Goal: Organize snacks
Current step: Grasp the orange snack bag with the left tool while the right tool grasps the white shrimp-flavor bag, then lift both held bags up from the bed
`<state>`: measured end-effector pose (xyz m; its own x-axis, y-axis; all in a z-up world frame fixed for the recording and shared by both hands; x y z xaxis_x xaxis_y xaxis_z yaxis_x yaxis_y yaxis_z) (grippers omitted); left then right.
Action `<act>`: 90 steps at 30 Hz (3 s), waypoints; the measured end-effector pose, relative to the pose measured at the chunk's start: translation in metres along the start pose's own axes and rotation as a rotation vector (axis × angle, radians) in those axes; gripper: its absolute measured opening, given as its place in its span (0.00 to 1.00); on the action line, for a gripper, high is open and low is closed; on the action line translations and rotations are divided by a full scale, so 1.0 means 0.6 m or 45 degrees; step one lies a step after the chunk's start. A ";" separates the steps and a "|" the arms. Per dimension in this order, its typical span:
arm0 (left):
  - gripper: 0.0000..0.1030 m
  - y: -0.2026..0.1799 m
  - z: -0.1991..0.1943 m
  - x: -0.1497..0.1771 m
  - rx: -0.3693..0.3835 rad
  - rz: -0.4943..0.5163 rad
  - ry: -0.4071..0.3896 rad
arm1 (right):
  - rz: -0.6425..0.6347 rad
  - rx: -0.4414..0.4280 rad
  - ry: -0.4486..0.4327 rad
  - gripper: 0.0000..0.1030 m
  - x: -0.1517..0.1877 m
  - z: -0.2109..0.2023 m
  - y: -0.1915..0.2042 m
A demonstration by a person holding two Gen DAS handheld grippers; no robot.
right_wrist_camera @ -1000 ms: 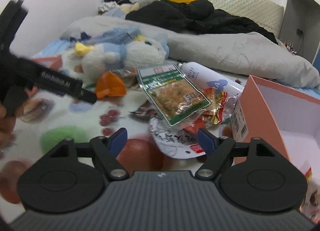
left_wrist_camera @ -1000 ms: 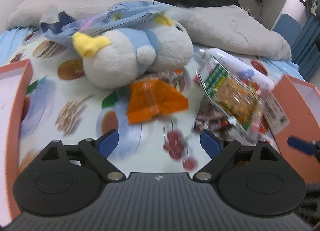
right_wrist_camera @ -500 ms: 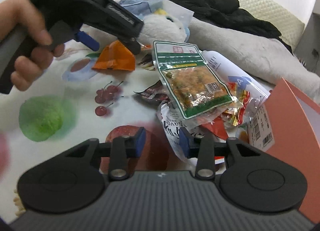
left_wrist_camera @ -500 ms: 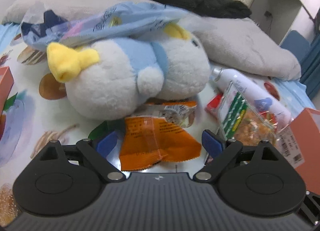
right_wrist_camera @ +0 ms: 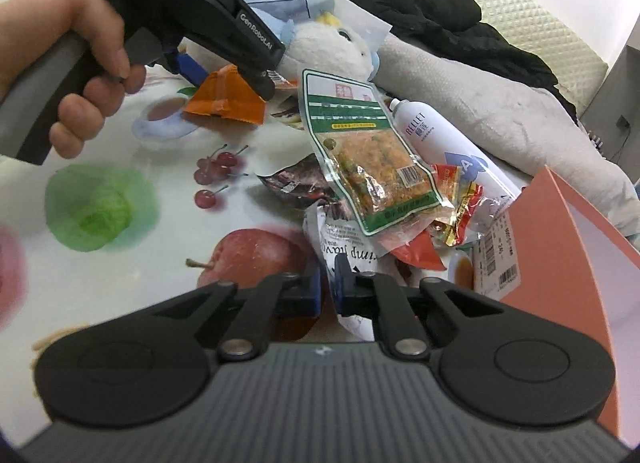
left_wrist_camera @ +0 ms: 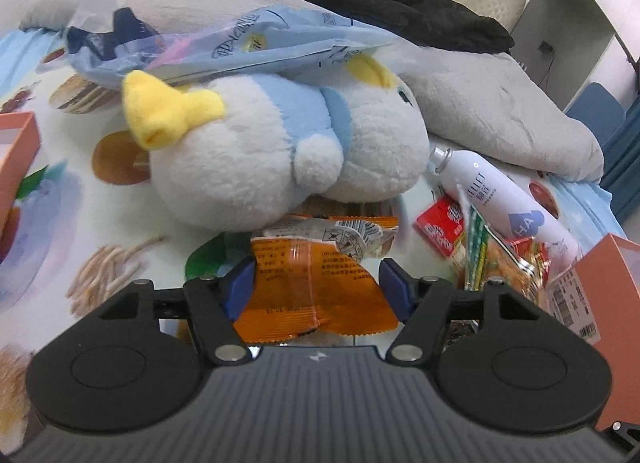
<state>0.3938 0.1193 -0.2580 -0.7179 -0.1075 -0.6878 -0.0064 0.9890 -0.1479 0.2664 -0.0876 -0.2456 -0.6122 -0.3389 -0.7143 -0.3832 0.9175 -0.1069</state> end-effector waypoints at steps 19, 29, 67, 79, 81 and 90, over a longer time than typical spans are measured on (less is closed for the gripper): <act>0.68 -0.049 -0.231 0.133 0.037 0.028 0.056 | 0.028 -0.024 0.069 0.08 0.057 -0.146 0.028; 0.68 -0.107 -0.306 0.210 0.085 0.077 0.096 | 0.085 -0.039 0.093 0.08 0.101 -0.206 0.046; 0.68 -0.095 -0.307 0.261 0.040 0.105 0.174 | 0.308 -0.143 0.073 0.85 0.059 -0.108 -0.011; 0.68 -0.101 -0.301 0.265 0.044 0.131 0.197 | 0.328 -0.099 0.201 0.78 0.054 -0.036 -0.038; 0.68 -0.103 -0.300 0.265 0.042 0.139 0.201 | 0.356 -0.112 0.250 0.68 0.061 -0.024 -0.040; 0.68 -0.114 -0.302 0.254 0.036 0.166 0.199 | 0.451 -0.042 0.197 0.52 0.086 -0.046 -0.037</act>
<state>0.1588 0.0539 -0.2242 -0.8105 0.0406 -0.5843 0.1118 0.9900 -0.0864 0.2242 -0.1312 -0.2610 -0.8068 -0.0321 -0.5900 -0.1500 0.9769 0.1519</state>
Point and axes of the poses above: each gripper's, at about its wrist camera, not at the fingertips, and z roughly the way its jaws point, y to its left, x to its underside, the point moved 3 cm from there along z, roughly the way its jaws point, and after that the axes turned 15 degrees about z, right-handed, at the moved point
